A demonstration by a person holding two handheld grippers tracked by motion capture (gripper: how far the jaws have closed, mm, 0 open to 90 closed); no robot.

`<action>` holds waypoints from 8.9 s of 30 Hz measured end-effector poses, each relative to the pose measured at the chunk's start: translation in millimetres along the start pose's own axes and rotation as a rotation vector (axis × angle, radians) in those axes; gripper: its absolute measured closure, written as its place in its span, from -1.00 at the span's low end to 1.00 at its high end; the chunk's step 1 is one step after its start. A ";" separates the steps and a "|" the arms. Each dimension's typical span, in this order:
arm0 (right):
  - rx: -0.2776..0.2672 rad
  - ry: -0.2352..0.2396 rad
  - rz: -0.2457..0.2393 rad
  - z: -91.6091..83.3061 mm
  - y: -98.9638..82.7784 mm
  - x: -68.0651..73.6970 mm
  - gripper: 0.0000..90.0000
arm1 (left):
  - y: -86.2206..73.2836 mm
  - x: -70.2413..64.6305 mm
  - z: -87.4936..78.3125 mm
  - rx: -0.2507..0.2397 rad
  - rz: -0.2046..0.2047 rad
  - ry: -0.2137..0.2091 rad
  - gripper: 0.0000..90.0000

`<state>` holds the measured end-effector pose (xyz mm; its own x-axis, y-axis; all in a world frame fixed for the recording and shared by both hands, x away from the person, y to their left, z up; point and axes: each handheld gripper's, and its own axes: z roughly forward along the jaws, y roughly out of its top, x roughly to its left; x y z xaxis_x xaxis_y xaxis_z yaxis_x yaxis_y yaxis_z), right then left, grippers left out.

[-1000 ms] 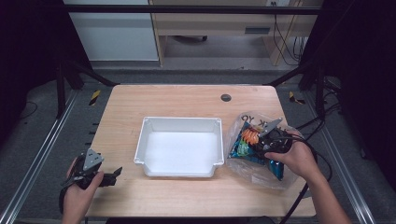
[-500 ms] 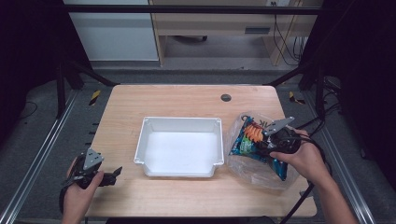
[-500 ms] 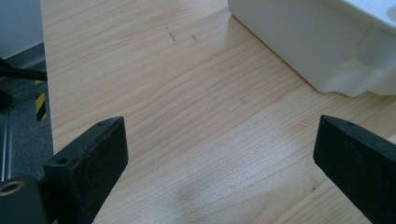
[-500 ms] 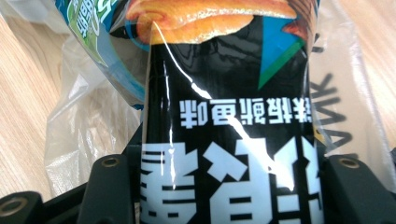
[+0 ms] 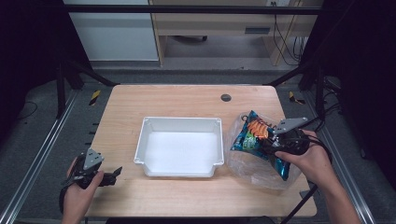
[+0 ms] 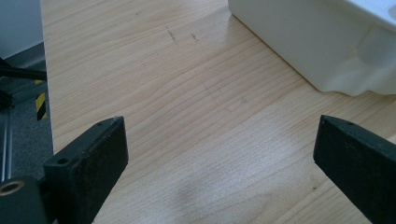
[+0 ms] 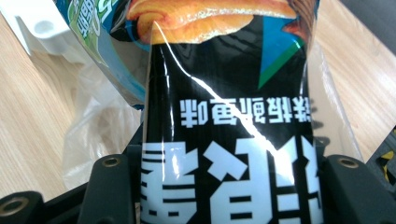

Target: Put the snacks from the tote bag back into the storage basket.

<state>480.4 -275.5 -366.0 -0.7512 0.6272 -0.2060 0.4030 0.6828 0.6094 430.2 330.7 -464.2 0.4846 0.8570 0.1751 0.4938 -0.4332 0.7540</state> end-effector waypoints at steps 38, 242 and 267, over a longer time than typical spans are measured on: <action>-0.093 0.056 -0.119 11.5 86.6 27.9 -0.05 | 1.2 1.1 -1.2 0.001 0.022 -0.006 -0.92; 0.067 0.278 -0.410 180.7 187.0 126.2 -0.05 | -0.7 2.3 -1.8 0.016 0.007 -0.003 -0.90; 0.072 0.286 -0.394 187.4 185.5 125.8 -0.06 | -0.5 2.3 -2.2 0.020 0.013 -0.005 -0.90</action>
<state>558.6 0.3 -422.4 -0.9631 0.1948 -0.1857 0.0868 0.8779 0.4710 429.5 333.6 -462.8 0.4942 0.8502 0.1814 0.5017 -0.4493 0.7392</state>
